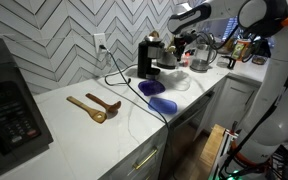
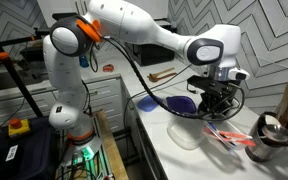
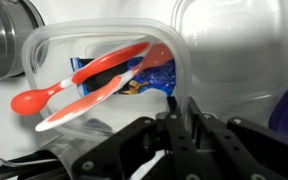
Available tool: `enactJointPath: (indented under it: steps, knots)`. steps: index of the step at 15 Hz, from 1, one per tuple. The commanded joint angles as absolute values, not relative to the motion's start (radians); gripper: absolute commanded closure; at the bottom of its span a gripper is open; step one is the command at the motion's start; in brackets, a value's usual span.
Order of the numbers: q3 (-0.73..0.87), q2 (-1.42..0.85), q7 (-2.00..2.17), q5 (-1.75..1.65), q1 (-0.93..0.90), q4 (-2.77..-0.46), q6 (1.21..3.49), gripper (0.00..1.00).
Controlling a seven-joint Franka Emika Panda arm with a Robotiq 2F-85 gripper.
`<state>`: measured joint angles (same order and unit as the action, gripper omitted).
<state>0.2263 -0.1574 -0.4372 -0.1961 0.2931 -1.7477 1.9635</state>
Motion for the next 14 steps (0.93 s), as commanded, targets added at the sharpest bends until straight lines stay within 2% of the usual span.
enactJointPath:
  steps: [1,9,14]
  knots:
    - [0.202,-0.018,-0.389,-0.212,0.247,-1.889,1.923,0.97]
    - [0.156,0.115,-0.291,-0.178,0.175,-2.09,1.949,0.97]
    - [0.159,0.128,-0.261,-0.194,0.168,-2.181,2.056,0.97]
